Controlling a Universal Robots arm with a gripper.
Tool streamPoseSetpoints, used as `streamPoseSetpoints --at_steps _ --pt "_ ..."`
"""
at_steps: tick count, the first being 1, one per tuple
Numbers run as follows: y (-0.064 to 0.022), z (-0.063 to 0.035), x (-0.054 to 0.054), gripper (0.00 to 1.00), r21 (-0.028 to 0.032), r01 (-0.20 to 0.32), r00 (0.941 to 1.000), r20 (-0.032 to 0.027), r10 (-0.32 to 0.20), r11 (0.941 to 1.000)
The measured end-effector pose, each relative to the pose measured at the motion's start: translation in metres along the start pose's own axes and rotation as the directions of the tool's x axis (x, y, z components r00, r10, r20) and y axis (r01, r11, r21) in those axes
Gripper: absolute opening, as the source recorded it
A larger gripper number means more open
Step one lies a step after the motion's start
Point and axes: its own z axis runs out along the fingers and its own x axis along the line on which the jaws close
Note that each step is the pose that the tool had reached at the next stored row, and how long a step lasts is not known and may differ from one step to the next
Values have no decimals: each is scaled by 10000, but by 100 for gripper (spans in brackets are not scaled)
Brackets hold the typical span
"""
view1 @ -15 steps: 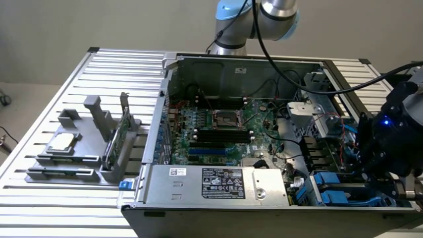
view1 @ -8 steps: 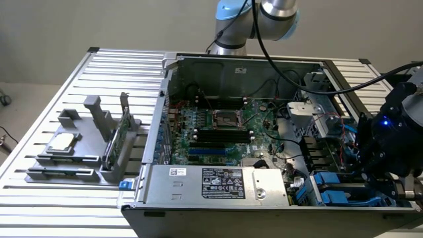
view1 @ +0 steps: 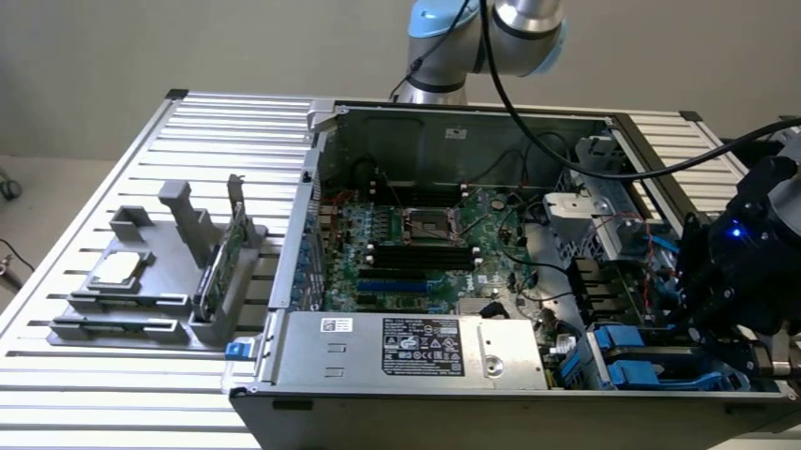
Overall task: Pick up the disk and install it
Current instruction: 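Insert the first disk wire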
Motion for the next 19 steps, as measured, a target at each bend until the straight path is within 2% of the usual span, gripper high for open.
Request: streamPoseSetpoints --at_steps 5,10,19 --pt "-1 1 -1 17 -2 5 10000 2 -5 10000" --pt "-49 2 -6 17 4 24 10000 -5 -24 10000" --pt "-51 3 -6 17 8 48 10000 -3 -48 10000"
